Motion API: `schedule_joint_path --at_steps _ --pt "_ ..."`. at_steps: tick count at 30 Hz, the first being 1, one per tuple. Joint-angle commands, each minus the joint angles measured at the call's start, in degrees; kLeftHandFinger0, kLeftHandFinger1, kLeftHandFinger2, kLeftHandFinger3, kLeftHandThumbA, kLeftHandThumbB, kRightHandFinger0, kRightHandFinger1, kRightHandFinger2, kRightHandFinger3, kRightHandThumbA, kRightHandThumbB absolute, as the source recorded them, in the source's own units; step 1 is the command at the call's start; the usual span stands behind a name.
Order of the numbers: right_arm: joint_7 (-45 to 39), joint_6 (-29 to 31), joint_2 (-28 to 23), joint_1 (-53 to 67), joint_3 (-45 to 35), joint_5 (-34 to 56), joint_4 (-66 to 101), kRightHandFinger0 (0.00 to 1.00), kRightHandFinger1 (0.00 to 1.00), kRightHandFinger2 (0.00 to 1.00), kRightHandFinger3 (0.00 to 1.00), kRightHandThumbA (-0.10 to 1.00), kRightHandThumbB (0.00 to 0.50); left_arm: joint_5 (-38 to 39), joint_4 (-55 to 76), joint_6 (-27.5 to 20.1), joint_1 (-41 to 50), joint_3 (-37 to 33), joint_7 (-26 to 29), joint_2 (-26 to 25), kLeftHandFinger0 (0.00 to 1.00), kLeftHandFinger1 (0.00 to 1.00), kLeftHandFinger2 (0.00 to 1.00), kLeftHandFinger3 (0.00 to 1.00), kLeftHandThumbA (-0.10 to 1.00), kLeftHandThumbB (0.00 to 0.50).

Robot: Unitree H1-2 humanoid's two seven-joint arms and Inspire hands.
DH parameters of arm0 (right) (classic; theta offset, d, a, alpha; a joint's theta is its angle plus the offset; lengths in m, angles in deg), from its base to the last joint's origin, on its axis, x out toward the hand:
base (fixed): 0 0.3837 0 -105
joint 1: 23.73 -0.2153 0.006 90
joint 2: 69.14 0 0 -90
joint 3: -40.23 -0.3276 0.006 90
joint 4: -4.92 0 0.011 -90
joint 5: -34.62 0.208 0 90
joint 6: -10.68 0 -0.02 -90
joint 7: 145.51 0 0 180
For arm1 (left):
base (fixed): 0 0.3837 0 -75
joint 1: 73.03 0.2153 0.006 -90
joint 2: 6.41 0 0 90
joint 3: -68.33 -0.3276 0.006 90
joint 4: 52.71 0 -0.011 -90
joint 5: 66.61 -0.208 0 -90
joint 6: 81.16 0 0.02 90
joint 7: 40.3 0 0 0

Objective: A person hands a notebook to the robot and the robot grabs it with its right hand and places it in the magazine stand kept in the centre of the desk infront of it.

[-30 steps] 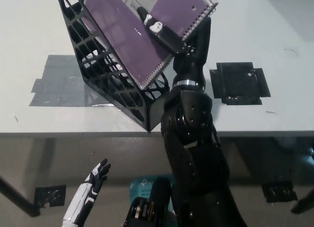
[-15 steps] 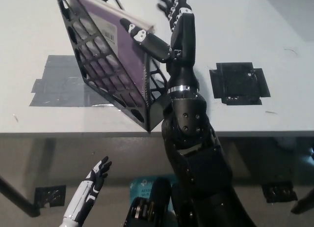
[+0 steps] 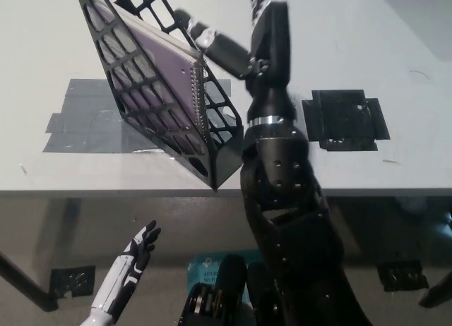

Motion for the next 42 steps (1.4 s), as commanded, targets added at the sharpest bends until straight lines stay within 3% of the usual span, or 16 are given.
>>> schedule_joint_path --at_steps 1,7,13,15,18,20,26,27,28,31,33,37,42 --pt "-3.02 -2.01 -0.1 -1.88 -0.06 -2.01 12.43 1.0 1.0 1.0 1.0 1.0 0.302 -1.8 1.38 -2.09 -0.14 -0.61 0.81 -0.7 1.0 1.0 1.0 1.0 1.0 0.5" --pt "-6.34 -6.18 -2.08 1.44 -0.29 1.98 29.21 1.0 1.0 1.0 1.0 0.96 0.238 -2.03 1.89 -2.09 1.48 -0.65 1.14 -0.26 1.0 1.0 1.0 1.0 1.0 0.5" --pt "-9.06 -9.67 -7.39 5.32 -1.45 4.49 43.46 1.0 1.0 1.0 1.0 0.99 0.226 -1.65 1.48 -2.09 1.16 -0.62 0.99 -0.18 1.0 1.0 1.0 1.0 1.0 0.5" --pt "-10.17 -10.18 -10.39 9.55 -2.12 6.84 48.28 1.0 1.0 1.0 1.0 0.97 0.26 -1.05 1.13 -2.09 0.84 -0.57 0.58 -0.15 1.0 1.0 1.0 1.0 1.0 0.5" --pt "-11.14 -10.68 -12.83 13.96 -1.99 8.03 50.76 1.0 1.0 1.0 1.0 0.96 0.252 -1.34 1.05 -2.09 1.03 -0.64 0.6 -0.06 1.0 1.0 1.0 1.0 1.0 0.5" --pt "-13.42 -10.74 -16.76 21.62 -1.51 10.51 50.0 1.0 1.0 1.0 1.0 0.87 0.254 -1.86 0.85 -2.09 0.95 -0.93 1.05 0.1 1.0 1.0 1.0 1.0 1.0 0.5" --pt "-18.71 -11.42 -23.36 32.21 0.86 11.66 43.98 1.0 1.0 1.0 1.0 0.87 0.211 -1.2 0.76 -2.09 1.92 -1.17 0.42 0.23 1.0 1.0 1.0 1.0 1.0 0.5" --pt "-19.25 -11.54 -24.16 33.38 1.06 11.37 43.13 1.0 1.0 1.0 1.0 0.74 0.12 -1.23 0.69 -2.09 1.88 -1.21 0.37 0.27 1.0 1.0 1.0 1.0 1.0 0.5" --pt "-20.62 -10.71 -25.66 35.61 1.3 11.65 39.88 1.0 1.0 1.0 1.0 0.83 0.179 -1.39 0.47 -2.09 1.49 -1.18 0.48 0.29 1.0 1.0 1.0 1.0 1.0 0.5" --pt "-22.35 -8.43 -27.01 39.49 1.35 13.1 33.89 1.0 1.0 1.0 1.0 0.86 0.145 -1.22 0.06 -2.09 0.46 -0.98 0.26 0.21 1.0 1.0 1.0 1.0 1.0 0.5" --pt "-22.74 -9.17 -27.31 41.93 1.7 12.65 32.49 1.0 1.0 1.0 1.0 0.87 0.153 -0.86 0.14 -2.09 0.47 -0.84 -0.12 0.22 1.0 1.0 1.0 1.0 1.0 0.5" --pt "-23.88 -11.21 -26.88 43.26 2.1 13.58 30.48 1.0 1.0 1.0 1.0 0.85 0.158 0.21 -0.36 -1.98 -1.02 -0.34 -0.61 0.18 1.0 1.0 1.0 1.0 1.0 0.5" --pt "-25.6 -9.77 -24.78 44.74 2.6 14.74 23.57 1.0 1.0 1.0 1.0 0.81 0.12 0.19 -0.48 -2.08 -1.47 0.05 -0.16 0.17 1.0 1.0 1.0 1.0 1.0 0.5"
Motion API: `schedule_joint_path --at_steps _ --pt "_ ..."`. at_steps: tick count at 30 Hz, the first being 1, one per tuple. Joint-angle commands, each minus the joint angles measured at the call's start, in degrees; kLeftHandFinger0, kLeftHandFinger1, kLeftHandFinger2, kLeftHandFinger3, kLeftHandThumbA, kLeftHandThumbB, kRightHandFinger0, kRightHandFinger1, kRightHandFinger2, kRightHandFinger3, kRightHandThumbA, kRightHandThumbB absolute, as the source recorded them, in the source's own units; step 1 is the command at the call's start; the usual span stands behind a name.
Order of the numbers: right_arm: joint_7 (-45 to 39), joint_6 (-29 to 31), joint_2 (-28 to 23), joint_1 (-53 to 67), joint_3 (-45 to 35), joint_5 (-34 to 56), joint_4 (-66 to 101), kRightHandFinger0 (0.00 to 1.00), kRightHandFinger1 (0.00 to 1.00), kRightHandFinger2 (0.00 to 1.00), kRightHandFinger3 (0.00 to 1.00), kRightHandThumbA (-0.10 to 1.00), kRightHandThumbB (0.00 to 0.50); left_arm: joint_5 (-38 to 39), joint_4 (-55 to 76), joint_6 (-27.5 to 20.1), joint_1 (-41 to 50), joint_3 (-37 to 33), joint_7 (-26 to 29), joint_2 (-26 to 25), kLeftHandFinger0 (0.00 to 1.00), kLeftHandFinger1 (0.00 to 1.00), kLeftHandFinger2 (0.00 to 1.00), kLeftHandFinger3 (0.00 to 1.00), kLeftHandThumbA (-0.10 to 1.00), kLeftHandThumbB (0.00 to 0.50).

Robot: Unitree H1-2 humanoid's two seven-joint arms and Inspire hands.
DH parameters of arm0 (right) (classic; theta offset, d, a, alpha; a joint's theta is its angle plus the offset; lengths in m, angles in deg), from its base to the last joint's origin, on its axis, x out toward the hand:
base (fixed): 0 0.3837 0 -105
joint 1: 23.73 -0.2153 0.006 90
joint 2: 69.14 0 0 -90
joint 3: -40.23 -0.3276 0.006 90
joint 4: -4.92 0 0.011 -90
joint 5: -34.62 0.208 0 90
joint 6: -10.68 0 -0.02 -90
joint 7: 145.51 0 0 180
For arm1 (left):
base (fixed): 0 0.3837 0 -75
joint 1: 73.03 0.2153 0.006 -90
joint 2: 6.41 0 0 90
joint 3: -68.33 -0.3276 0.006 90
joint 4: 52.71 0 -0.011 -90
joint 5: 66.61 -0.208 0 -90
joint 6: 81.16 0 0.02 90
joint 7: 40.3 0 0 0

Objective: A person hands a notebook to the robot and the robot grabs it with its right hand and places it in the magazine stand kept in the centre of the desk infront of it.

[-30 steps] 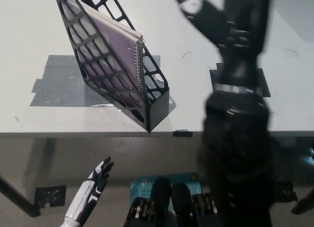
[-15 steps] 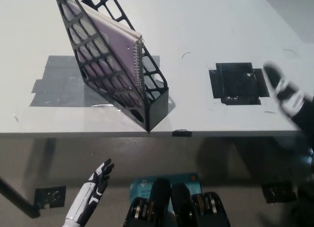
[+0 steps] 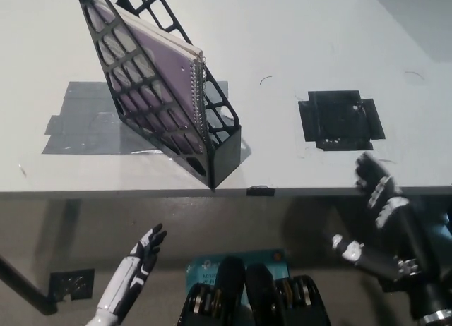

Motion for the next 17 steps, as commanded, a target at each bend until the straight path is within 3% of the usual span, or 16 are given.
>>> schedule_joint_path --at_steps 1,5,8,11,17 --pt "-4.25 1.44 2.59 0.48 0.19 3.82 -6.26 1.0 1.0 1.0 1.0 0.81 0.097 0.83 0.43 -2.08 -1.34 0.71 0.06 -0.24 1.0 1.0 1.0 1.0 1.0 0.5" --pt "-6.29 1.61 3.82 0.24 -0.54 5.86 -12.58 1.0 1.0 1.0 1.0 0.82 0.061 1.14 0.31 -2.08 -0.96 0.97 0.53 0.12 1.0 1.0 1.0 1.0 1.0 0.5" --pt "-6.61 1.89 4.12 -0.79 -0.1 4.11 -13.89 1.0 1.0 1.0 1.0 0.8 0.13 1.01 0.1 -2.08 -1.08 1.32 0.8 0.16 1.0 1.0 1.0 1.0 1.0 0.5" --pt "-7.28 2.01 4.44 -0.89 -0.06 3.59 -14.24 1.0 1.0 1.0 1.0 0.77 0.157 1.29 0.06 -2.08 -1.07 1.64 0.78 0.36 1.0 1.0 1.0 1.0 1.0 0.5" --pt "-7.91 2.04 4.53 0.28 0.67 1.81 -13.4 1.0 1.0 1.0 1.0 0.79 0.147 0.87 -0.33 -2.08 -1.13 2.24 1.53 0.43 1.0 1.0 1.0 1.0 1.0 0.5"
